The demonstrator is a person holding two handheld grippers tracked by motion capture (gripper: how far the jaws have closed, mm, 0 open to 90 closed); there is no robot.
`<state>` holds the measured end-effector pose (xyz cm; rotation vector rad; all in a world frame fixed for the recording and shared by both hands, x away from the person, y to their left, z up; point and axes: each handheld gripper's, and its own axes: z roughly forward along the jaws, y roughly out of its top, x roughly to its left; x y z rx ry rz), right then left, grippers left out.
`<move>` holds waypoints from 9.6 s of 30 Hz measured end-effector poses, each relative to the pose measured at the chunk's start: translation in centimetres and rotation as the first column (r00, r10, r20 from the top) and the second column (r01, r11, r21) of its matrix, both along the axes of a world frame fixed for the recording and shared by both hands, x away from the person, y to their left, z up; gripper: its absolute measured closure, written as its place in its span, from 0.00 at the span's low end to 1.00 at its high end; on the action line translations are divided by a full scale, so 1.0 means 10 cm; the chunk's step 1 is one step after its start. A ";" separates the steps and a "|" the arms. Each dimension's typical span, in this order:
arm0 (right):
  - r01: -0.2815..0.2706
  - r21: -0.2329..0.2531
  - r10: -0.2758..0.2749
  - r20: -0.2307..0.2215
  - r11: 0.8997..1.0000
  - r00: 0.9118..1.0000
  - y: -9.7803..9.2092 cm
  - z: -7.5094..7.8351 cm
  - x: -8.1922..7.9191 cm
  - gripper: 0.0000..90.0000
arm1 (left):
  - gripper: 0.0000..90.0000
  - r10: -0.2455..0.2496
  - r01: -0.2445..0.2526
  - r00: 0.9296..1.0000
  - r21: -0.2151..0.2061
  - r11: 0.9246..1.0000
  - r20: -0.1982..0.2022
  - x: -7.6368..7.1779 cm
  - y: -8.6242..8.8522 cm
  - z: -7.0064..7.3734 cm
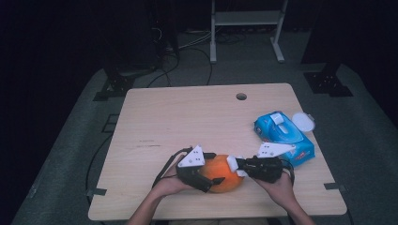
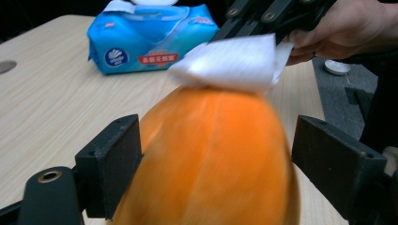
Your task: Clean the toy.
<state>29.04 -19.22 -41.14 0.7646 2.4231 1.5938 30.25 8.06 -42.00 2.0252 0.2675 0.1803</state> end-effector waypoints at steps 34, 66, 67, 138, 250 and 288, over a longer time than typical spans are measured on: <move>0.042 -0.020 -0.041 0.052 0.999 0.998 0.12 0.08 -0.08 0.93 | 0.21 0.090 -0.090 0.996 -0.033 0.995 0.002 -0.07 -0.17 0.02; 0.043 0.075 -0.041 -0.022 0.996 0.999 0.12 0.06 0.02 0.93 | 0.42 0.012 -0.016 0.999 -0.104 0.994 -0.034 0.01 0.08 0.09; 0.040 0.082 -0.038 -0.020 0.996 0.999 0.14 0.07 0.01 0.93 | 0.42 0.021 -0.025 0.999 -0.100 0.995 -0.042 0.02 0.08 0.10; 0.127 0.129 -0.131 0.022 0.983 0.991 -0.09 0.17 0.10 0.93 | 0.32 0.163 -0.164 0.987 -0.126 0.979 -0.016 0.03 -0.04 0.05; 0.099 -0.013 -0.099 -0.008 0.995 0.995 -0.22 0.06 0.20 0.93 | 0.24 0.033 -0.032 0.999 -0.082 0.996 0.011 -0.01 -0.13 -0.18; 0.090 -0.005 -0.089 0.128 0.996 0.988 -0.03 0.35 -0.04 0.93 | 0.54 0.094 -0.080 0.992 -0.167 0.983 0.082 -0.06 -0.08 0.14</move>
